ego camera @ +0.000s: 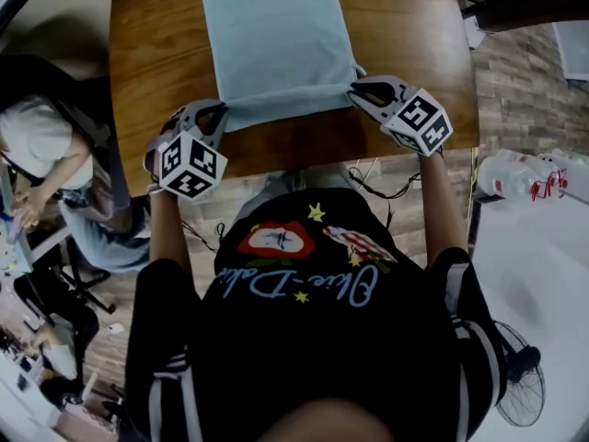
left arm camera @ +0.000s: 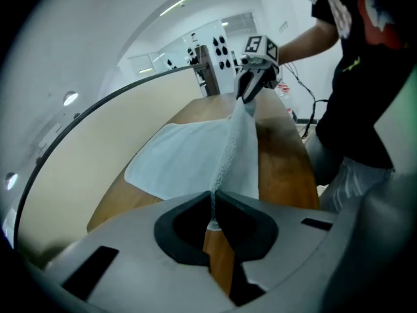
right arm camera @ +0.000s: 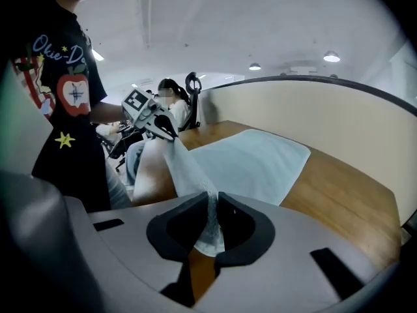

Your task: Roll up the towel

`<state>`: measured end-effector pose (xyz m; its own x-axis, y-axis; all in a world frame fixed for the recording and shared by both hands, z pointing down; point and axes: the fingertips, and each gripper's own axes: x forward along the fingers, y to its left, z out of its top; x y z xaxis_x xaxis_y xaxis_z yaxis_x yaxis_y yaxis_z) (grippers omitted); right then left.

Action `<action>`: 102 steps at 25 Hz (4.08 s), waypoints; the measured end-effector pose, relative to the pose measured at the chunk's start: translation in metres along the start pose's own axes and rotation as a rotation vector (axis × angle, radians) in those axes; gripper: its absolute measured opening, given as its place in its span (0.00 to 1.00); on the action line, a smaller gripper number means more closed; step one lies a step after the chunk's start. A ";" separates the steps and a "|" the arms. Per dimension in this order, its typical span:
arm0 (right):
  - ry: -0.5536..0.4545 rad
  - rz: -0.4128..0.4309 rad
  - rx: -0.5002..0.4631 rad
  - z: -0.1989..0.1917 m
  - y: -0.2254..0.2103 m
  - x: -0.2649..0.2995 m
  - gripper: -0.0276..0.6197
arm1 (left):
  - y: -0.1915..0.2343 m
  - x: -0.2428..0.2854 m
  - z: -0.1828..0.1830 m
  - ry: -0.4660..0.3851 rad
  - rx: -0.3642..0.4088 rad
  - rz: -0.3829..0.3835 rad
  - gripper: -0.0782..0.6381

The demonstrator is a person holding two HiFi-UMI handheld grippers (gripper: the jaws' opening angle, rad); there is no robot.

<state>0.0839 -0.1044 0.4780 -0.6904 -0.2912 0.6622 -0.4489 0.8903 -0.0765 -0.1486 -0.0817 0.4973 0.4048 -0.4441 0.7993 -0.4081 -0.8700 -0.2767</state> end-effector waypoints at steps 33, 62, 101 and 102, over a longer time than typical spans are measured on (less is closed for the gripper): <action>0.070 -0.067 -0.360 0.013 -0.023 0.001 0.29 | 0.033 -0.007 -0.016 -0.031 -0.225 0.275 0.37; 0.203 0.386 -0.081 -0.049 0.057 -0.021 0.09 | -0.074 -0.020 -0.018 0.062 -0.094 -0.184 0.17; 0.040 -0.077 -0.283 0.021 -0.035 0.009 0.28 | 0.085 -0.010 -0.005 -0.135 -0.445 0.388 0.36; 0.069 -0.046 -0.336 0.015 -0.023 0.010 0.28 | 0.069 -0.008 -0.003 -0.089 -0.346 0.354 0.36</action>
<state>0.0789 -0.1325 0.4753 -0.6286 -0.3195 0.7090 -0.2587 0.9457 0.1968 -0.1831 -0.1376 0.4731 0.2543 -0.7291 0.6354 -0.7742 -0.5472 -0.3181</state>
